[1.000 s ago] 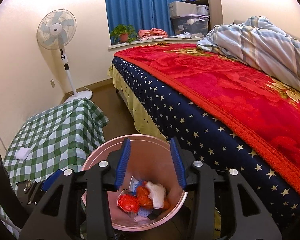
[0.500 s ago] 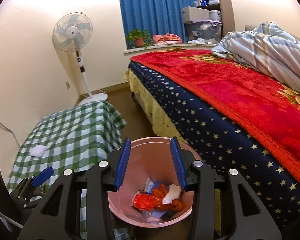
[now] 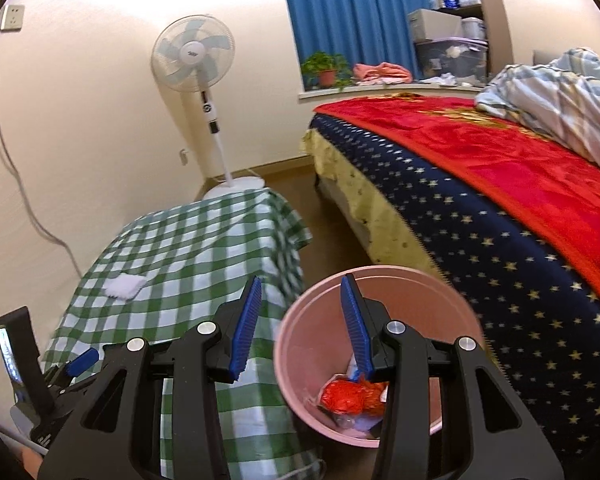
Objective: Collect trash
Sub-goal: 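Move both open tools back to the remaining trash on the checked bed, then grasp the black plastic bag with the left tool while the right tool grasps the white foam net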
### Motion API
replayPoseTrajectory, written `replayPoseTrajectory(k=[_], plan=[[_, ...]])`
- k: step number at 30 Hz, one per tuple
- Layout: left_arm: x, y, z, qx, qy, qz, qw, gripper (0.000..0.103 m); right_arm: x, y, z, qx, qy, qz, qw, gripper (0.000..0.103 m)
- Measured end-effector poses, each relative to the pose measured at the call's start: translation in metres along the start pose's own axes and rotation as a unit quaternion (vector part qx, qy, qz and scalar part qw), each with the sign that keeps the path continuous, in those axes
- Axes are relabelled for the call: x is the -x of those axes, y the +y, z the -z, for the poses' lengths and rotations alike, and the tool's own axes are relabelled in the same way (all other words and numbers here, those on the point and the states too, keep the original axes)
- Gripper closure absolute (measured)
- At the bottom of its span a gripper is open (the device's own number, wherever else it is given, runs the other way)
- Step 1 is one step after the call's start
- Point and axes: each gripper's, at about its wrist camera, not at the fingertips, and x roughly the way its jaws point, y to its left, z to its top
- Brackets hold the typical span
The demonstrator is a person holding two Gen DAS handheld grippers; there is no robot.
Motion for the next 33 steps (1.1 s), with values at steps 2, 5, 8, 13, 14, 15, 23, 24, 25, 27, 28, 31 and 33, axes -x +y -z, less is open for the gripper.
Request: replayPoseTrajectory(k=[2,5,8,13,14,15,23,24,25,27,28,31,33], plan=[[-0.008,0.014,0.001,0.014,0.012,-0.02,0.9996,0.024,-0.005,0.005,0.001,0.003,0.003,-0.007,1.0,0.06],[-0.019,0.029,0.003,0.034,0.03,-0.041,0.9981,0.021,-0.013,0.014,0.003,0.006,0.009,-0.019,1.0,0.054],[-0.03,0.036,0.003,0.043,0.052,-0.048,0.9966,0.014,-0.023,0.022,0.004,0.012,0.016,-0.03,0.999,0.051],[-0.048,0.033,0.002,0.036,0.087,-0.047,0.9945,0.013,-0.04,0.036,0.008,0.021,0.027,-0.043,0.998,0.05],[-0.052,0.032,0.001,0.029,0.095,-0.055,0.9936,0.012,-0.044,0.039,0.008,0.023,0.029,-0.046,0.998,0.05],[-0.054,0.031,0.001,0.023,0.1,-0.063,0.9928,0.012,-0.048,0.042,0.009,0.026,0.032,-0.049,0.998,0.05],[-0.053,0.038,-0.003,0.025,0.095,-0.073,0.9925,0.031,-0.074,0.063,0.015,0.036,0.053,-0.069,0.996,0.05],[-0.052,0.042,-0.004,0.034,0.091,-0.069,0.9929,0.034,-0.076,0.068,0.016,0.041,0.056,-0.074,0.995,0.05],[-0.051,0.046,-0.006,0.044,0.086,-0.066,0.9931,0.039,-0.078,0.071,0.016,0.045,0.058,-0.077,0.994,0.05],[-0.05,0.053,-0.008,0.059,0.078,-0.065,0.9931,0.042,-0.083,0.081,0.017,0.059,0.067,-0.091,0.992,0.049],[-0.049,0.057,-0.009,0.069,0.072,-0.066,0.9928,0.044,-0.084,0.085,0.017,0.065,0.069,-0.096,0.991,0.049],[-0.048,0.066,-0.012,0.092,0.057,-0.068,0.9917,0.048,-0.089,0.102,0.014,0.094,0.072,-0.113,0.987,0.049],[-0.046,0.07,-0.014,0.105,0.043,-0.074,0.9907,0.053,-0.094,0.108,0.013,0.102,0.075,-0.124,0.984,0.049]])
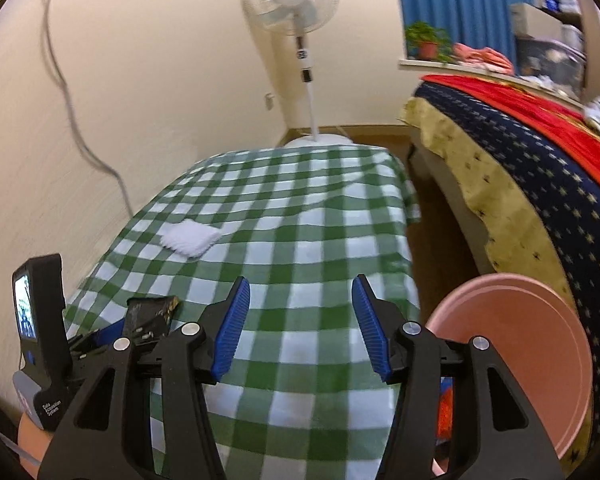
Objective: Collect trash
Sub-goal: 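Grasp the black plastic bag with the left tool while the right tool grasps the white foam net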
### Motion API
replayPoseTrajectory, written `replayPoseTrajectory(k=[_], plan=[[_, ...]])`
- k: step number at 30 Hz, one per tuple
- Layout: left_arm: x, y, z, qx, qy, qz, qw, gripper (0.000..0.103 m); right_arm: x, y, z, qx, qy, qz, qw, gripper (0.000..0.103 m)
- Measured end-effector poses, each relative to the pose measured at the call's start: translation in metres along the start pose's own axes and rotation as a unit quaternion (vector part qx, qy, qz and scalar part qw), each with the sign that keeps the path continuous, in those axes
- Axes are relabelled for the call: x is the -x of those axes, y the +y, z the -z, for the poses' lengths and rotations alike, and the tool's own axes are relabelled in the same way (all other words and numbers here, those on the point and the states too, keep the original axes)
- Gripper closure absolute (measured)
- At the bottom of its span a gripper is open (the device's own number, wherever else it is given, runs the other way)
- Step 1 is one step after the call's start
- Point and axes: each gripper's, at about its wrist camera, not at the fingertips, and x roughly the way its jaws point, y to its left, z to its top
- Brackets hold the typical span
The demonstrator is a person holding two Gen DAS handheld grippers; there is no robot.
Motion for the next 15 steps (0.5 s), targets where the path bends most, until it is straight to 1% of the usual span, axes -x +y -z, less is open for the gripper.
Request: replayPoseTrajectory(k=[1,3,4,8,15], plan=[[0.001,0.002,-0.002,0.007,-0.007,-0.002,0.9999,0.058,-0.004,0.002,-0.002,0.004,0.003,-0.006,1.0,0.049],[0.005,0.009,-0.007,0.024,-0.025,-0.014,0.9993,0.074,-0.011,0.007,-0.007,0.012,0.009,-0.019,1.0,0.049],[0.004,0.012,-0.009,0.029,-0.026,-0.016,0.9991,0.09,-0.017,0.011,-0.009,0.02,0.012,-0.027,0.999,0.049],[-0.003,0.026,-0.012,0.067,-0.019,-0.013,0.9975,0.09,-0.04,0.028,-0.022,0.053,0.027,-0.055,0.997,0.049],[0.008,0.048,-0.018,0.122,-0.053,-0.048,0.99,0.089,-0.095,0.062,-0.053,0.103,0.063,-0.107,0.987,0.049]])
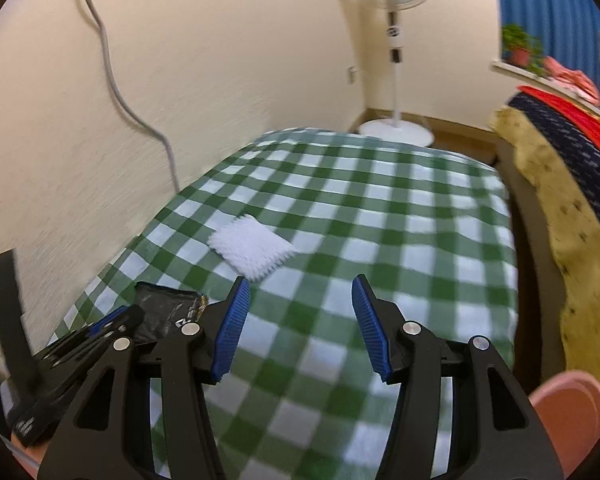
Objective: Collect trash
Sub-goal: 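Grasp the black plastic bag with the left tool while the right tool grasps the white foam net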
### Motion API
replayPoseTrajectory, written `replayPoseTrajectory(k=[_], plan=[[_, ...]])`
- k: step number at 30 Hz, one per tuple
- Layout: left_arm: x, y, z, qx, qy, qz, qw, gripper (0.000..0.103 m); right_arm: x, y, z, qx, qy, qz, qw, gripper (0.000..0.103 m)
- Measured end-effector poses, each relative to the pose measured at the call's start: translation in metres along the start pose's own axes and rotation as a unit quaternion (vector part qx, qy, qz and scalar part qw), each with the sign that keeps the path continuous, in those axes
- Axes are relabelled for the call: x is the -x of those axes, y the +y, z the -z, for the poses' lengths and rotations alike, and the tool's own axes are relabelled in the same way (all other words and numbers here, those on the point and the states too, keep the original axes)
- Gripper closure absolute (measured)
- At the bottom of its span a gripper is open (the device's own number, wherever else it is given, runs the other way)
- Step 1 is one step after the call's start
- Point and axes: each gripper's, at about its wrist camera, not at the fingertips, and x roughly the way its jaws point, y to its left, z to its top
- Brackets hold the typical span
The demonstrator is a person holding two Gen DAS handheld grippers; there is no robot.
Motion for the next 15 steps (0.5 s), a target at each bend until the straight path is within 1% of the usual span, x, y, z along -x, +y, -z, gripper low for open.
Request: replayPoseTrajectory(k=[3,4,5,6,9,15], plan=[[0.0,0.002,-0.003,0.011,-0.003,-0.007,0.9999,0.089,-0.024,0.007,-0.012,0.023,0.014,-0.012,1.0,0.048],[-0.002,0.002,-0.002,0.013,-0.002,-0.007,0.9999,0.089,-0.036,0.01,-0.015,0.031,0.024,-0.018,0.999,0.047],[-0.003,0.002,-0.001,0.014,-0.001,-0.008,0.9999,0.089,-0.044,0.012,-0.017,0.036,0.03,-0.021,0.999,0.041],[-0.004,0.003,-0.001,0.016,0.0,-0.009,0.9998,0.089,-0.051,0.013,-0.019,0.04,0.035,-0.025,0.998,0.04],[-0.005,0.006,-0.001,0.023,0.001,-0.009,0.9997,0.089,-0.078,0.016,-0.024,0.05,0.054,-0.035,0.997,0.039],[-0.007,0.007,-0.002,0.021,0.0,-0.009,0.9997,0.089,-0.113,0.022,-0.027,0.064,0.081,-0.051,0.993,0.038]])
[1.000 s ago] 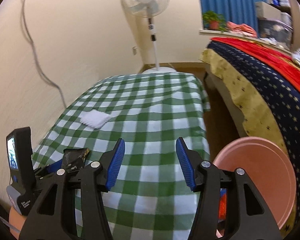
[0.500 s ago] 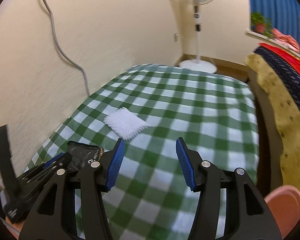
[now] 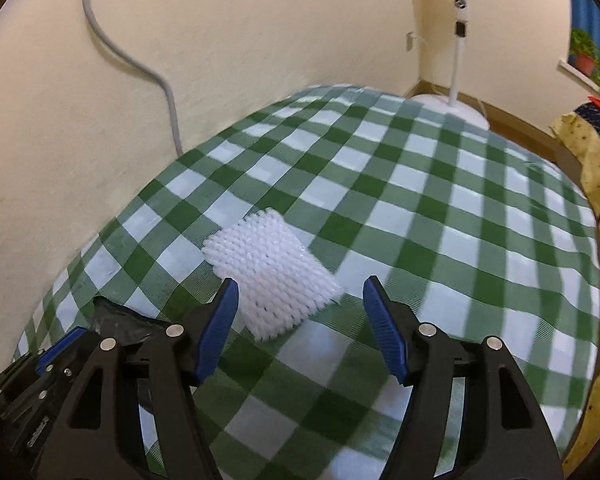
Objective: Collect trash
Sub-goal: 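Grasp the black plastic bag with the left tool while the right tool grasps the white foam net, then carry the black bag and white foam net over the pink bin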
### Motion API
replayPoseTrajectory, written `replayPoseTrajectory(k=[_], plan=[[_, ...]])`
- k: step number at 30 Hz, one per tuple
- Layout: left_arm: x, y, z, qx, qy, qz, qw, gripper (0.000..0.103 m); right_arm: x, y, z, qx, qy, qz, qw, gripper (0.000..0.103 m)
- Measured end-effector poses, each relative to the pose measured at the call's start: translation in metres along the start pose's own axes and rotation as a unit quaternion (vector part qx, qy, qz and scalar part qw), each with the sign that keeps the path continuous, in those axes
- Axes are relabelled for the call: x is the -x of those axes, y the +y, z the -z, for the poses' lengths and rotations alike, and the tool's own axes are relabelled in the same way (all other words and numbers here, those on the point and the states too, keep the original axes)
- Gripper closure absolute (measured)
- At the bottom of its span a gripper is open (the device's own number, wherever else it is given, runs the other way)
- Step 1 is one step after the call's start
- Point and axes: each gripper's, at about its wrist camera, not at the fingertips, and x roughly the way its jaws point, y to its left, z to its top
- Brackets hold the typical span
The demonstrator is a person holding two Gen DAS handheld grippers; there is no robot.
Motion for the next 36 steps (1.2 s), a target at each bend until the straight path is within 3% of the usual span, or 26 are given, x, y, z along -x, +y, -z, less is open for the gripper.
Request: replayPoseTrajectory(k=[5,7,9,12,22,27,36], plan=[[-0.001,-0.001,0.0,-0.003,0.0,0.002,1.0,0.089,-0.018,0.008,0.001,0.019,0.021,-0.002,1.0,0.038],[0.001,-0.001,0.001,-0.005,-0.001,0.003,1.0,0.089,-0.019,0.01,0.002,0.025,0.022,-0.003,0.999,0.046],[0.001,0.0,0.001,-0.005,-0.001,0.004,1.0,0.089,-0.017,0.013,0.005,0.031,0.02,-0.005,0.999,0.071],[0.003,-0.001,0.002,-0.006,-0.002,0.008,1.0,0.09,-0.009,0.014,0.011,0.029,0.014,-0.008,0.999,0.08],[0.023,-0.015,0.001,-0.027,-0.017,0.051,0.9982,0.095,0.08,-0.003,0.048,-0.027,-0.04,0.028,0.998,0.082],[0.041,-0.029,0.005,-0.054,-0.024,0.084,0.9947,0.095,0.142,-0.013,0.077,-0.071,-0.068,0.048,0.994,0.082],[0.081,-0.048,0.021,-0.108,-0.031,0.113,0.9872,0.095,0.212,-0.021,0.127,-0.13,-0.093,0.088,0.983,0.082]])
